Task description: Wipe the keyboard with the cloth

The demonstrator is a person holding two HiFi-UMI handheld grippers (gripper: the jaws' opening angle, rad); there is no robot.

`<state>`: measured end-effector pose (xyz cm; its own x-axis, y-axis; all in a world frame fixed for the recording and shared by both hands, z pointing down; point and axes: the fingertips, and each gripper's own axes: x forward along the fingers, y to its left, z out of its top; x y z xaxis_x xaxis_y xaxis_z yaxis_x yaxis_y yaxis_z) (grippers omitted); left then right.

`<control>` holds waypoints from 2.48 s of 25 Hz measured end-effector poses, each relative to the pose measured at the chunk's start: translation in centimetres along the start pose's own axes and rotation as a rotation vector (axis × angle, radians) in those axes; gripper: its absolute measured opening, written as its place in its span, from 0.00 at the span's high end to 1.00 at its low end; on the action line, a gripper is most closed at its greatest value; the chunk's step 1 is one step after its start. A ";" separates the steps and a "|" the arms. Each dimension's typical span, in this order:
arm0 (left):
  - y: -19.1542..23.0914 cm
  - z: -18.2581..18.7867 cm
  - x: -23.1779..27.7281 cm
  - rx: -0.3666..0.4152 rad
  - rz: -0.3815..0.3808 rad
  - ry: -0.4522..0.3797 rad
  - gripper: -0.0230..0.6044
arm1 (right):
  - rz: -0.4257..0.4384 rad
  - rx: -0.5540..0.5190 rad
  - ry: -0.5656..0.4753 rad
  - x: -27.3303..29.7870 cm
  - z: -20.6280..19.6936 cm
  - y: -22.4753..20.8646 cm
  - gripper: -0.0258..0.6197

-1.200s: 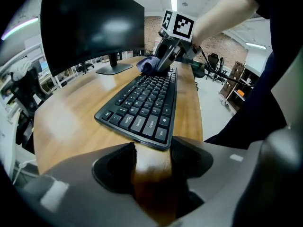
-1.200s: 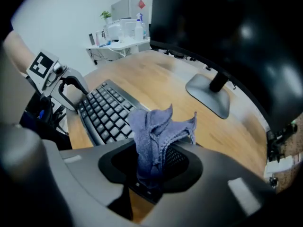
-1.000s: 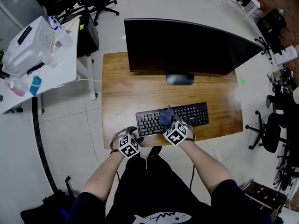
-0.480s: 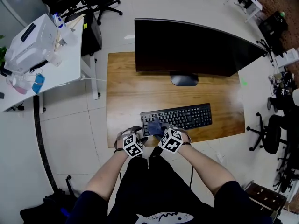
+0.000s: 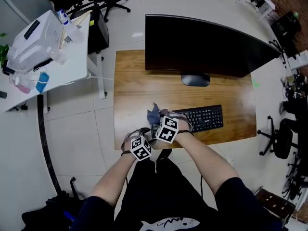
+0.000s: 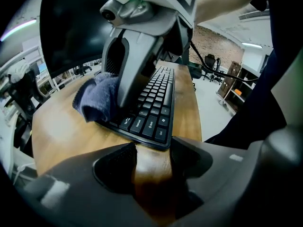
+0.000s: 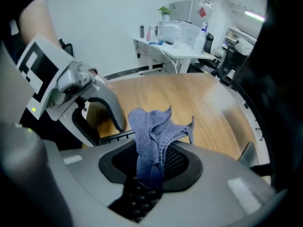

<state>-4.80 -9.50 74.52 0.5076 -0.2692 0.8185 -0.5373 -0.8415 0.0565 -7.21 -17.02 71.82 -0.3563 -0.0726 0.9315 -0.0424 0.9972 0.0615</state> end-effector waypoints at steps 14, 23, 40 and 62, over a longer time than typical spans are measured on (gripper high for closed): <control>0.2 -0.3 0.0 0.003 0.009 -0.009 0.59 | 0.080 -0.224 -0.015 -0.4 -3.7 9.8 0.75; 0.3 -0.4 -0.1 0.001 0.012 -0.004 0.59 | -0.009 -0.051 -0.055 -3.0 -2.9 2.7 0.75; 0.3 -0.5 -0.1 -0.004 0.020 0.007 0.59 | 0.054 -0.262 -0.039 -0.9 -4.7 9.7 0.76; 0.5 -0.7 -0.1 -0.012 0.027 0.047 0.59 | -0.068 -0.050 0.153 -6.7 -22.3 1.8 0.76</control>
<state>-5.56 -9.59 74.84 0.4606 -0.2686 0.8460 -0.5587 -0.8284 0.0412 15.87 -14.31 73.65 -0.2077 -0.1398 0.9682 -0.0140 0.9901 0.1400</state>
